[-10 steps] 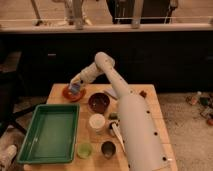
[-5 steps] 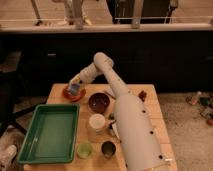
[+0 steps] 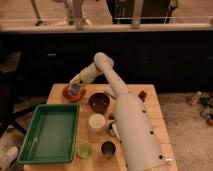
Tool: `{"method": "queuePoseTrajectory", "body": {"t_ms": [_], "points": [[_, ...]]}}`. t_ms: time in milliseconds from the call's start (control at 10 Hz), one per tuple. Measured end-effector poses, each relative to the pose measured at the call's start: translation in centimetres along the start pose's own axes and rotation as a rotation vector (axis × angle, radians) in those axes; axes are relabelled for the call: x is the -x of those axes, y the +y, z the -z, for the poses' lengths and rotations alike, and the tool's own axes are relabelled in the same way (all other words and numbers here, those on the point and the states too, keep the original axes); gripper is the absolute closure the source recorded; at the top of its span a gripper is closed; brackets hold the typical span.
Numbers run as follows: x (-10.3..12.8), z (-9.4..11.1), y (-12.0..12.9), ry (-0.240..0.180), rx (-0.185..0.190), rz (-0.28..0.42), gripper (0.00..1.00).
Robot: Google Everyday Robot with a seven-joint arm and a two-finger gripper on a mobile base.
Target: Place sponge in red bowl
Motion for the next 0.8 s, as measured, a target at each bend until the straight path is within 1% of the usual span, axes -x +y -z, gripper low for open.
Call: {"method": "queuePoseTrajectory", "body": {"t_ms": [100,200,800], "points": [[-0.01,0.01,0.02,0.000,0.000,0.000,0.25],[0.00,-0.05,0.08,-0.001,0.000,-0.001,0.21],[0.02,-0.10,0.12,-0.001,0.001,-0.001,0.20]]}}
